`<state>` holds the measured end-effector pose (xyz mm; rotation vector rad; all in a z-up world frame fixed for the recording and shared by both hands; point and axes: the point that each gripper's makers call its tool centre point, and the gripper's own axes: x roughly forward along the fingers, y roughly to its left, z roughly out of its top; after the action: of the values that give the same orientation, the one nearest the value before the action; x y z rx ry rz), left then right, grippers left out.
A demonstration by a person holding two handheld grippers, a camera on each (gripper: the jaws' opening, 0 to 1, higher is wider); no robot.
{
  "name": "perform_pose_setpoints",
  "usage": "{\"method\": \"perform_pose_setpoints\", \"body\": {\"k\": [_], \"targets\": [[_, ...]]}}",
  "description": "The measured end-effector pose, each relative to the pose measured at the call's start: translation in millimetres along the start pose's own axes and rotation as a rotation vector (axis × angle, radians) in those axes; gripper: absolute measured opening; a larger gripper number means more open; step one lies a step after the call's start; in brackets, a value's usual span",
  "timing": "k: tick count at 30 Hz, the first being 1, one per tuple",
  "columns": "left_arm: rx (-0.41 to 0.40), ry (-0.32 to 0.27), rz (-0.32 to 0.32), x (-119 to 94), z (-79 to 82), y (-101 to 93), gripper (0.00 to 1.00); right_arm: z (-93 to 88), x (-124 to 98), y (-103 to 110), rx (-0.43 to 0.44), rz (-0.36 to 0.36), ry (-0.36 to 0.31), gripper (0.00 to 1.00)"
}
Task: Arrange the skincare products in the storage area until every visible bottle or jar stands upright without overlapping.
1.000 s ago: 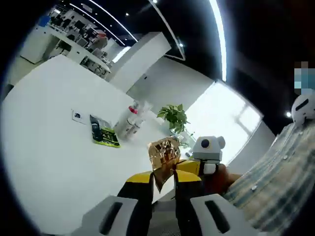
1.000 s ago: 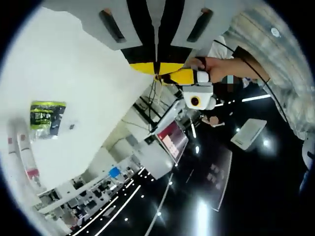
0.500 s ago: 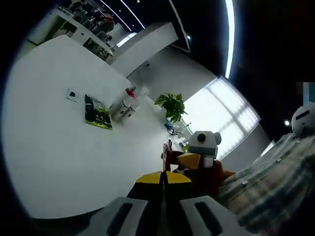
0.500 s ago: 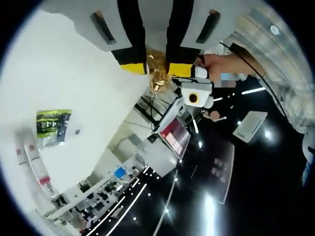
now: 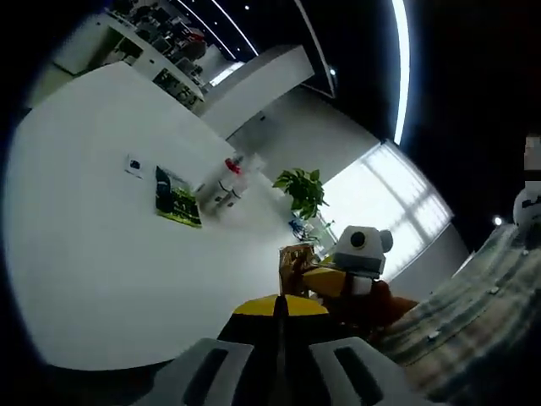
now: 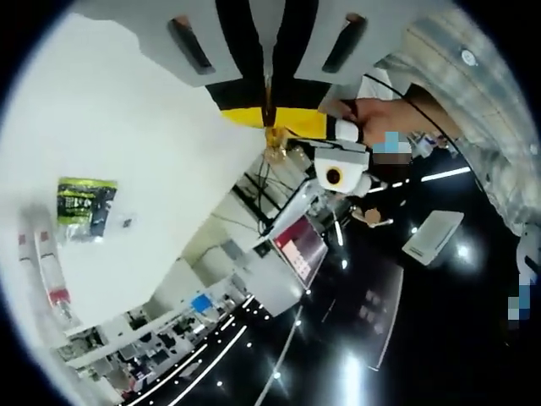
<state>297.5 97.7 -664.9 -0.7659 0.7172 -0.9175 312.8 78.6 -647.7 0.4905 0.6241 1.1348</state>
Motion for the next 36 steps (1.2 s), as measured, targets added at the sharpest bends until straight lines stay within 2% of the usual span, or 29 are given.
{"method": "perform_pose_setpoints", "body": {"k": [3,6,11,15,21,23,29,36], "targets": [[-0.003,0.007,-0.017,1.6,-1.3,-3.3,0.00,-4.6,5.5,7.9,0.015,-0.008,0.041,0.06],[-0.006,-0.007,-0.030,-1.1,1.1,-4.4,0.00,-2.8,6.4,10.6,-0.001,-0.030,0.059,0.01],[-0.002,-0.026,-0.026,-3.4,4.2,-3.3,0.00,1.0,11.5,9.3,0.054,-0.038,0.085,0.00],[-0.017,-0.042,-0.039,-4.7,7.9,-0.7,0.00,1.9,12.7,9.6,0.074,-0.060,0.069,0.01],[-0.027,-0.076,-0.024,-7.5,14.0,2.5,0.00,-1.9,18.1,11.1,0.126,-0.075,0.028,0.03],[-0.060,-0.091,-0.031,-8.6,17.4,4.4,0.00,-1.2,18.9,8.5,0.136,-0.087,0.024,0.03],[-0.088,-0.124,-0.041,-11.9,23.0,6.0,0.00,3.0,25.0,10.2,0.103,-0.094,0.030,0.01],[-0.134,-0.157,-0.054,-15.1,28.4,6.4,0.00,6.1,28.5,10.5,0.138,-0.107,0.009,0.00]]}}
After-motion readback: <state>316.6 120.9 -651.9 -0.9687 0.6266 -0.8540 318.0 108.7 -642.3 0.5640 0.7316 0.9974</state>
